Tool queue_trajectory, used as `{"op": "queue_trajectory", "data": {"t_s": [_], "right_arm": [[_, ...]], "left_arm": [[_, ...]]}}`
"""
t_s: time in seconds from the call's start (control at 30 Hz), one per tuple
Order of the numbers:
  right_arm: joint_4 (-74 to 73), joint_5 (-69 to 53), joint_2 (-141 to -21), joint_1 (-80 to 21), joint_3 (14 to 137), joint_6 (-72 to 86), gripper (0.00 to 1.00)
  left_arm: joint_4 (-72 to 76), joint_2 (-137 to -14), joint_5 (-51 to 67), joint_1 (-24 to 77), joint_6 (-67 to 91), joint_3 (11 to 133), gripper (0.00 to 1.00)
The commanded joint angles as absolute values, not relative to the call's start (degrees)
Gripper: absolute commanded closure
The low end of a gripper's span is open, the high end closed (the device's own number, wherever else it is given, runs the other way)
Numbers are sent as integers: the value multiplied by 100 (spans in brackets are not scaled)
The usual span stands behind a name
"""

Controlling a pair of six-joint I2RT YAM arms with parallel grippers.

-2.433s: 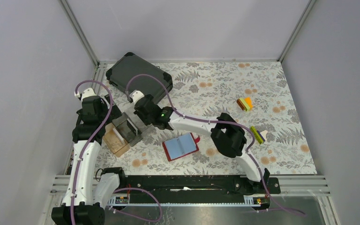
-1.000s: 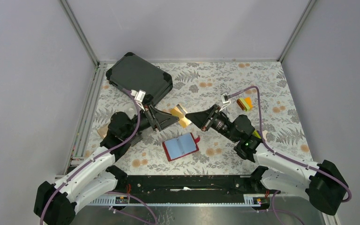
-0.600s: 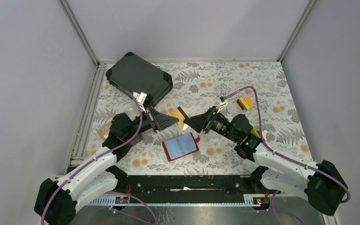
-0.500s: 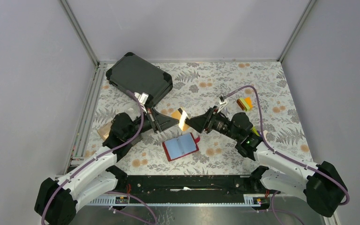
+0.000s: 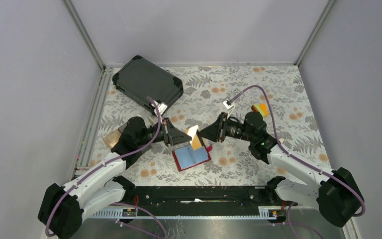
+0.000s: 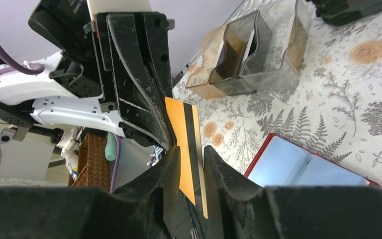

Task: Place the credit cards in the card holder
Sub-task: Insert the credit card into the card holder.

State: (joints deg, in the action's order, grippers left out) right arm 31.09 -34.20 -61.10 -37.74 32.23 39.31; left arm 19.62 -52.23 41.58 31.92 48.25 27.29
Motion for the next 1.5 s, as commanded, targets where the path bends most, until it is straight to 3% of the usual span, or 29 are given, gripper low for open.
{"op": "queue_trajectory", "data": {"t_s": [0.0,0.17,0.27,0.3,0.37,0.4,0.47,0.6,0.8,0.93,1.47], "right_arm": [[3186,-3999,-6254,-3778,3436,3886,73],[3480,-4311,-6413,-3779,3327,4078,77],[3512,-4215,-6439,-3777,3222,4100,96],[3445,-4052,-6425,-3774,3176,4062,100],[3206,-3538,-6413,-3779,3023,3980,100],[3096,-3300,-6430,-3779,2949,3920,100],[2874,-2880,-6533,-3777,2775,3794,100],[3127,-2759,-6950,-3783,2517,3797,100],[3510,-2584,-7576,-3842,2408,3994,100],[3823,-2536,-8008,-3967,2404,4198,100],[4876,-2366,-9214,-4304,2517,4635,100]], "left_arm": [[2316,-5228,4298,3199,4731,2917,100],[2397,-5264,4301,3208,4772,2842,100],[2186,-5282,4153,3211,4722,2850,96],[1994,-5280,4038,3212,4667,2868,81],[1431,-5251,3665,3217,4530,2884,36],[1138,-5200,3392,3217,4478,2860,22],[589,-5072,2660,3217,4432,2763,11],[-360,-5090,1805,3289,4529,2679,10],[-1065,-5422,955,3661,5188,2499,23],[-1361,-5514,498,3889,5395,2399,26],[-1252,-6223,242,3973,5571,2271,37]]}}
